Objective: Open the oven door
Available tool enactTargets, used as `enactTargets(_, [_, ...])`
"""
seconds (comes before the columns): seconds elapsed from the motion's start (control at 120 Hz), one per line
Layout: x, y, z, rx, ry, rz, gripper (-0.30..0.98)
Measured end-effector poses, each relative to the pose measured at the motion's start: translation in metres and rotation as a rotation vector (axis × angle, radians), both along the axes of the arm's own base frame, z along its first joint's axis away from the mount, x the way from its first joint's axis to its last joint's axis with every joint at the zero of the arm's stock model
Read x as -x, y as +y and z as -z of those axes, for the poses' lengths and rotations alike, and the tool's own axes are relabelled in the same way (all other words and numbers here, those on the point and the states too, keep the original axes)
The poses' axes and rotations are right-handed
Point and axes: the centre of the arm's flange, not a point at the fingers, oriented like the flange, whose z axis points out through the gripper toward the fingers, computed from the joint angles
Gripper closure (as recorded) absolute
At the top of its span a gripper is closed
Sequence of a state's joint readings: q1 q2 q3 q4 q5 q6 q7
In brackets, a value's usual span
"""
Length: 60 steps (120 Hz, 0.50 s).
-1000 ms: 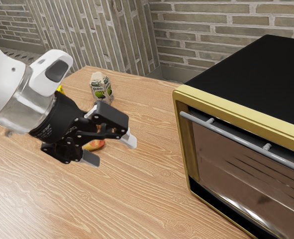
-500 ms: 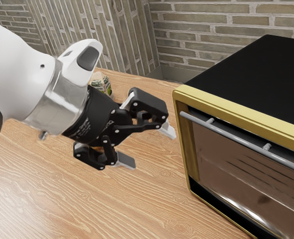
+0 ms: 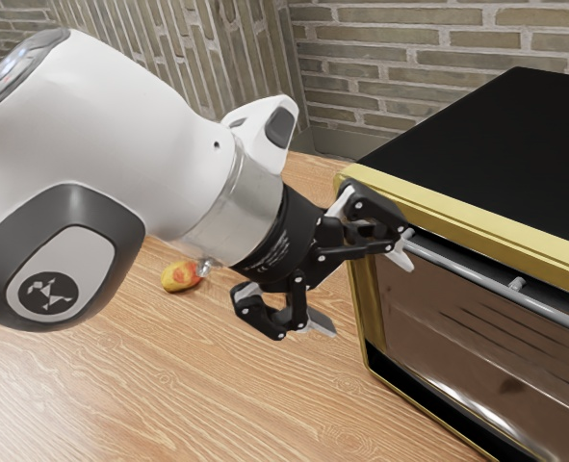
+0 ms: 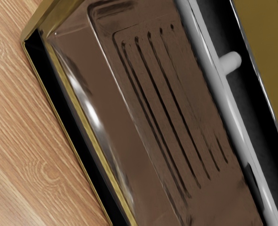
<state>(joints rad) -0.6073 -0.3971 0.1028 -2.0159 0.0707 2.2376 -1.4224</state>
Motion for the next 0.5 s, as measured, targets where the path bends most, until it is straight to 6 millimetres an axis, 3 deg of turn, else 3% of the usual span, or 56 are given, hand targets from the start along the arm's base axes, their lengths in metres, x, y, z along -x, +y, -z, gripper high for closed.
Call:
enactTargets(0.267, [-0.021, -0.002, -0.009, 0.025, -0.017, -0.047, 0.00])
enactTargets(0.5, [-0.034, -0.004, -0.002, 0.026, -0.004, -0.072, 0.00])
